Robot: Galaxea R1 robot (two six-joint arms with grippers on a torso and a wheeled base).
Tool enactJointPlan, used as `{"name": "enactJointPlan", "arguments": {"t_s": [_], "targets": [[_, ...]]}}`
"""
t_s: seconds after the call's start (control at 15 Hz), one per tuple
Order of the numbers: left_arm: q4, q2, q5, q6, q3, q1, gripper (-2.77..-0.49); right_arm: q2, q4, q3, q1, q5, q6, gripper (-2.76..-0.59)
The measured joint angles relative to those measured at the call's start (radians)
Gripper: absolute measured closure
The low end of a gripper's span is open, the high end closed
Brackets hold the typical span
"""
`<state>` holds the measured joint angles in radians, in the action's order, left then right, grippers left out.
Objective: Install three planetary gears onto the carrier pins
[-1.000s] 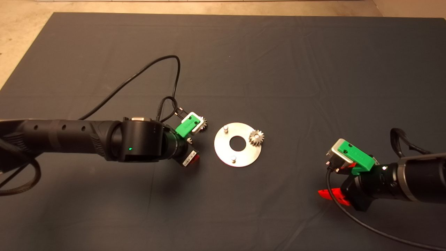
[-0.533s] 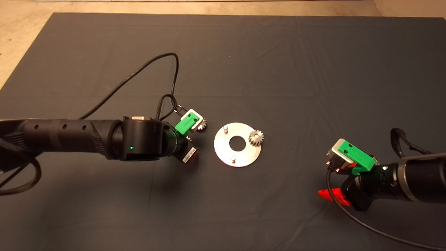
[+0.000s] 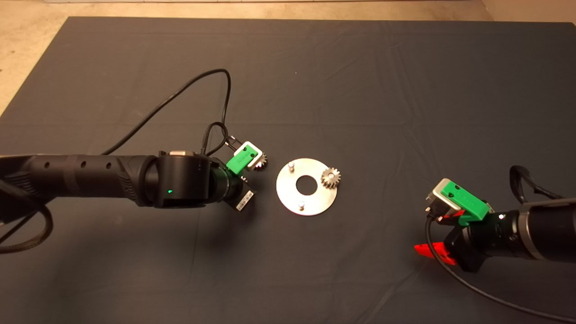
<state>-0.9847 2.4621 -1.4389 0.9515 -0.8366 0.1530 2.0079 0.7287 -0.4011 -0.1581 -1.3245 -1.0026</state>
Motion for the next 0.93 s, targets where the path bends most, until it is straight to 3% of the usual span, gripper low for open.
{"name": "enactJointPlan", "arguments": {"t_s": [0.67,0.93], "targets": [[0.001,-0.011,0.000,0.000,0.001,0.000,-1.26,-0.022,0.000,0.000,0.003,0.002,0.001,-2.02],[0.000,-0.010,0.001,0.000,0.002,0.000,-1.11,-0.051,0.000,0.001,0.017,0.024,0.010,-2.02]]}}
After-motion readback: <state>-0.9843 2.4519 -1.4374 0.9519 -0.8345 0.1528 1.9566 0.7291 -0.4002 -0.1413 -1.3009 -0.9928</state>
